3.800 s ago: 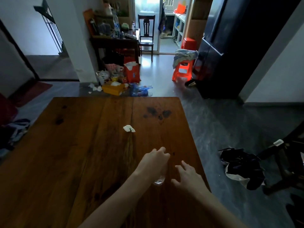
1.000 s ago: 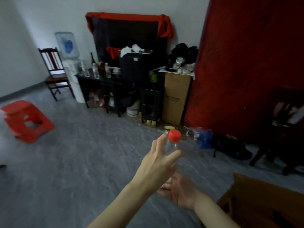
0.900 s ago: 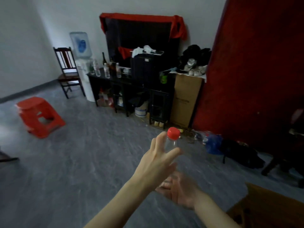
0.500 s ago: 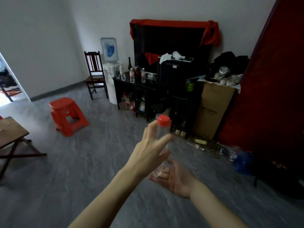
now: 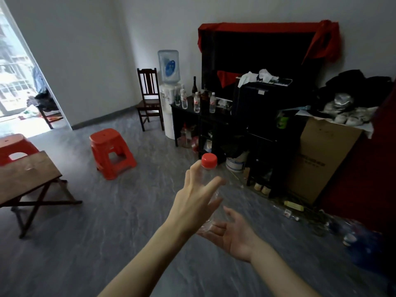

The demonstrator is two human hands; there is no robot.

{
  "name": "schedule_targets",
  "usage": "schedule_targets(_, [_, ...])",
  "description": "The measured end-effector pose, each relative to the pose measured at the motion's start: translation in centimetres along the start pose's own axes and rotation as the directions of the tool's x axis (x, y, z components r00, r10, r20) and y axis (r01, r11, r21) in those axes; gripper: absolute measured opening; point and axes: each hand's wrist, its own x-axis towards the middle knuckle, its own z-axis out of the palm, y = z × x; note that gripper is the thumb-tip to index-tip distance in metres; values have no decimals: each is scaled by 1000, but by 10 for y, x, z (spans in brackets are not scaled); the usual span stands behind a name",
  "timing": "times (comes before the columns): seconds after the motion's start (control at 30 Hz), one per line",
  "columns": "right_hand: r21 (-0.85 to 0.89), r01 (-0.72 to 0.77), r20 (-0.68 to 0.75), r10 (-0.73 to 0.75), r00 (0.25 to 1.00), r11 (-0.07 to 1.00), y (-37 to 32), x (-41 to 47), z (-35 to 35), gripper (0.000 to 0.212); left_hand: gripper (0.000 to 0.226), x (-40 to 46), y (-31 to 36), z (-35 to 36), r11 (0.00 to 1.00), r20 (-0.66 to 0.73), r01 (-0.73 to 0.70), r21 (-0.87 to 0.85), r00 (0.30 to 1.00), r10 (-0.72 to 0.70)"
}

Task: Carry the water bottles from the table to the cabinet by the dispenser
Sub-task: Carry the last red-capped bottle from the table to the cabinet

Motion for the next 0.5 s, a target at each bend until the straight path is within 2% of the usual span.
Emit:
schedule_targets(0.27, [-122, -26, 30, 29, 999, 992, -108, 82, 28, 67, 51, 99, -59, 26, 996, -84, 89, 21, 993, -87])
schedule_targets(0.5, [-153, -64, 70, 75, 995, 986, -163, 149, 57, 69, 52, 155, -116, 38, 988, -113, 145, 54, 984, -138])
